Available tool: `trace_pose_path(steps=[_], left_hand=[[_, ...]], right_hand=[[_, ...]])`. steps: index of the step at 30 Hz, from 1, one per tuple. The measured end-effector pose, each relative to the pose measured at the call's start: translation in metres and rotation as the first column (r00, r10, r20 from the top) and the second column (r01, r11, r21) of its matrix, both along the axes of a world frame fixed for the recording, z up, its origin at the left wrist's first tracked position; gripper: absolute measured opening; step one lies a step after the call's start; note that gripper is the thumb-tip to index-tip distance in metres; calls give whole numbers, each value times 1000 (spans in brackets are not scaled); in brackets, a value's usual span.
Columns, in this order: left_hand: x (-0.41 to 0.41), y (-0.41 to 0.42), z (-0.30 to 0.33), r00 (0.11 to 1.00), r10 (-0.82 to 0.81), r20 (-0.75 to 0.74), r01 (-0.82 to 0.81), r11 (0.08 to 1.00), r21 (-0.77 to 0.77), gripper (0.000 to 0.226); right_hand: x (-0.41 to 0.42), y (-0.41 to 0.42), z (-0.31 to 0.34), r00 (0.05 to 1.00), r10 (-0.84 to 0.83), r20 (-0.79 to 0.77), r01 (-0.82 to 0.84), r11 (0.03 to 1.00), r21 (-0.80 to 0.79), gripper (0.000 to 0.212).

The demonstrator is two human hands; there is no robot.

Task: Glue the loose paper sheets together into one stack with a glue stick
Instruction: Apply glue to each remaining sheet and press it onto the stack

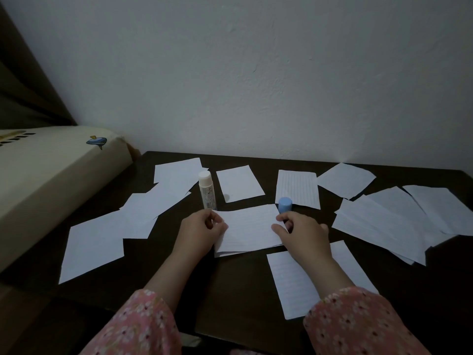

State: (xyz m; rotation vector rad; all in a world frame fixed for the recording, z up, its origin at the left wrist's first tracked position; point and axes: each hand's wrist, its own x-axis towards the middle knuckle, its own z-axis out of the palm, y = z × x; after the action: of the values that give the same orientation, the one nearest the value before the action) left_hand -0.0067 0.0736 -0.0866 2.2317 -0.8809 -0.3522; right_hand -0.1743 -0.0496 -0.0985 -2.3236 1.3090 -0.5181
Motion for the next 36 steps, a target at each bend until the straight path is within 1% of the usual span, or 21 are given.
trace_pose_path(steps=[5, 9, 11, 12, 14, 15, 17, 19, 21, 23, 25, 27, 31, 36], left_hand=[[-1, -2, -1, 999, -2, 45, 0, 999, 50, 21], [-4, -5, -1, 988, 10, 154, -32, 990, 140, 25], [-10, -6, -2, 971, 9, 239, -37, 993, 113, 27], [-14, -7, -2, 958, -6, 287, -17, 997, 80, 28], [-24, -11, -4, 920, -83, 382, 73, 996, 43, 32], [-28, -15, -6, 895, -138, 424, 127, 990, 54, 35], [-34, -22, -10, 847, -249, 470, 209, 968, 137, 42], [-37, -28, -13, 828, -352, 436, 266, 932, 247, 47], [-37, -31, -14, 825, -439, 356, 322, 883, 343, 49], [-35, -32, -10, 844, -474, 252, 363, 850, 382, 51], [-30, -32, -5, 861, -479, 169, 393, 840, 375, 53], [-27, -30, -2, 862, -483, 152, 402, 835, 375, 54], [-31, -28, -2, 864, -474, 168, 382, 835, 396, 53], [-27, -23, 1, 905, -402, 141, 297, 833, 466, 54]], right_hand=[[1, 2, 2, 997, 3, -74, -6, 999, -43, 32], [0, 2, 4, 990, -7, -143, -1, 998, -55, 30], [-1, 2, 7, 987, 0, -160, -12, 997, -72, 28], [-1, 3, 8, 988, 6, -154, -20, 996, -90, 26], [1, 3, 11, 993, 39, -110, -54, 990, -132, 26], [3, 4, 11, 994, 78, -80, -89, 985, -149, 26], [10, 8, 12, 979, 196, -54, -202, 965, -169, 30], [17, 12, 11, 947, 305, -99, -316, 940, -127, 39], [22, 14, 8, 903, 376, -206, -390, 920, -32, 47], [22, 13, 3, 856, 418, -304, -427, 903, 37, 51], [20, 13, 0, 836, 436, -334, -443, 895, 59, 53], [19, 14, -2, 828, 437, -351, -447, 893, 56, 53], [19, 12, -4, 827, 420, -374, -437, 898, 42, 53], [24, 18, -8, 868, 361, -342, -364, 929, 58, 53]])
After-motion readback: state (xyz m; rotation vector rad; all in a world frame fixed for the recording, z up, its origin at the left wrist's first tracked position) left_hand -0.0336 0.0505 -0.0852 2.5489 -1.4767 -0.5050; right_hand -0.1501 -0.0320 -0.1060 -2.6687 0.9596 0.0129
